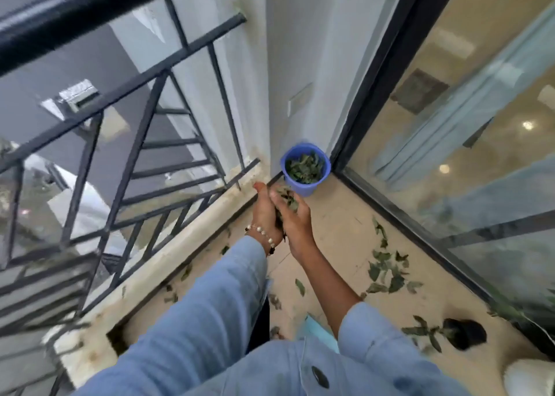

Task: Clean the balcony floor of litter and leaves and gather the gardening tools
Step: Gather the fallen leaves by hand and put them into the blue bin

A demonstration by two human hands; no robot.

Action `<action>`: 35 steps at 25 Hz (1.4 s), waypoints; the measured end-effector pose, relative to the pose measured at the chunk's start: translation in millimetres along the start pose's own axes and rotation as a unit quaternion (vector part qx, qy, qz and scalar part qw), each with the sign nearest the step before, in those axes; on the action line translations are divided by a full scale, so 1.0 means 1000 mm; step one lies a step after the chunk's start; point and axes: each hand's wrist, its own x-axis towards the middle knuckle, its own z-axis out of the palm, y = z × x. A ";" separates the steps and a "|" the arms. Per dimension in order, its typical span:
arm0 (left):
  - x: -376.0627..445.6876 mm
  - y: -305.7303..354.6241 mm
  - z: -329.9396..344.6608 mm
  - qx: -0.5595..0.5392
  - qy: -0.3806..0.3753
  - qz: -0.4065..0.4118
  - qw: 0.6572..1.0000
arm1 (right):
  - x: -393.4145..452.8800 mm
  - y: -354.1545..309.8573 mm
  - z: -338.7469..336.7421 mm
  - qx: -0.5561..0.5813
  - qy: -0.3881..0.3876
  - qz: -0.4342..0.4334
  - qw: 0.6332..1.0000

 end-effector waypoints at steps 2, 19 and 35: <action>0.041 0.017 0.019 0.014 -0.013 -0.037 0.999 | 0.044 -0.003 -0.001 0.002 0.028 0.011 1.000; 0.383 0.035 0.152 0.333 -0.062 -0.123 0.933 | 0.403 0.049 -0.077 -0.068 0.211 0.132 0.966; 0.553 -0.038 0.098 0.732 -0.090 0.026 0.675 | 0.499 0.197 -0.118 -0.311 0.080 0.128 0.938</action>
